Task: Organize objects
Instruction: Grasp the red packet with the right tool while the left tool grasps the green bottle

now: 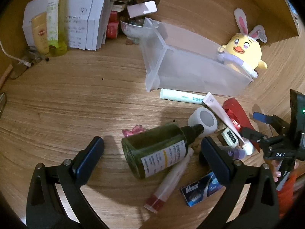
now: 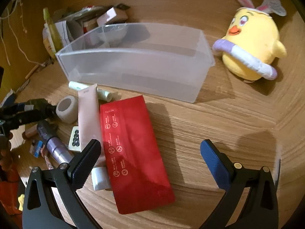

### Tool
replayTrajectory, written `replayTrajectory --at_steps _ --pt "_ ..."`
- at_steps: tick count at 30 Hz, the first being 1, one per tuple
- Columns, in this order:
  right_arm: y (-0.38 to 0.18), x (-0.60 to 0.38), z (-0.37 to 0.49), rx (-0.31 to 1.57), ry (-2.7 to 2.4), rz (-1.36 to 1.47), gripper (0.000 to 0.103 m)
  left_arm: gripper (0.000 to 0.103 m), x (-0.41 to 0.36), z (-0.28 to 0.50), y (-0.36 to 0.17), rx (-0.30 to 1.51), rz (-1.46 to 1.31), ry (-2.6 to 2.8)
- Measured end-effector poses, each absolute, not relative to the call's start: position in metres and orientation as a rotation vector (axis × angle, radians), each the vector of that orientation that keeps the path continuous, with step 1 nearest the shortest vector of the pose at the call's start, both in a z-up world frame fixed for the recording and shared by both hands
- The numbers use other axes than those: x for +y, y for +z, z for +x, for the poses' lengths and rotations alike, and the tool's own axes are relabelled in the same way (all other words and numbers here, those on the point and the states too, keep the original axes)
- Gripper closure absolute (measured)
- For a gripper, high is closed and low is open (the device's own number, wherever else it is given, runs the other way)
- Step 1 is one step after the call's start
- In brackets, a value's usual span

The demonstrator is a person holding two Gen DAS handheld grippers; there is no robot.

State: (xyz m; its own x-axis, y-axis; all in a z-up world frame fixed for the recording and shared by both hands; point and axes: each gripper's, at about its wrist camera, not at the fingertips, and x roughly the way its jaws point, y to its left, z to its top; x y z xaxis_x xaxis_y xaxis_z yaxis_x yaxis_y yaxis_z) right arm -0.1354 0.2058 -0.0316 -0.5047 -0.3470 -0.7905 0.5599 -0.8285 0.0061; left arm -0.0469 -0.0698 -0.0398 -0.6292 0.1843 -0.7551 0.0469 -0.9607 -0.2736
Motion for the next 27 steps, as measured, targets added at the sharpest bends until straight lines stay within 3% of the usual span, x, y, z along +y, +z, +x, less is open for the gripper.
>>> replayTrajectory --at_steps 2,6,11,13,17,27 --pt "-0.035 0.204 -0.138 0.353 -2.307 1.147 0.006 0.000 -0.071 -0.047 -0.040 -0.424 -1.308 2.735" --pt "-0.036 0.200 -0.146 0.355 -2.279 1.144 0.013 0.016 -0.070 -0.046 -0.040 -0.399 -1.310 2.753" --pt "-0.036 0.186 -0.155 0.385 -2.250 1.140 0.027 0.026 -0.070 -0.045 -0.039 -0.383 -1.299 2.772" --pt "-0.038 0.181 -0.158 0.396 -2.233 1.146 0.032 0.039 -0.069 -0.045 -0.039 -0.385 -1.294 2.769" --pt "-0.041 0.176 -0.162 0.401 -2.236 1.147 0.051 0.040 -0.068 -0.044 -0.040 -0.376 -1.272 2.785" --pt "-0.022 0.194 -0.153 0.340 -2.336 1.060 0.052 0.041 -0.071 -0.037 -0.023 -0.392 -1.191 2.855"
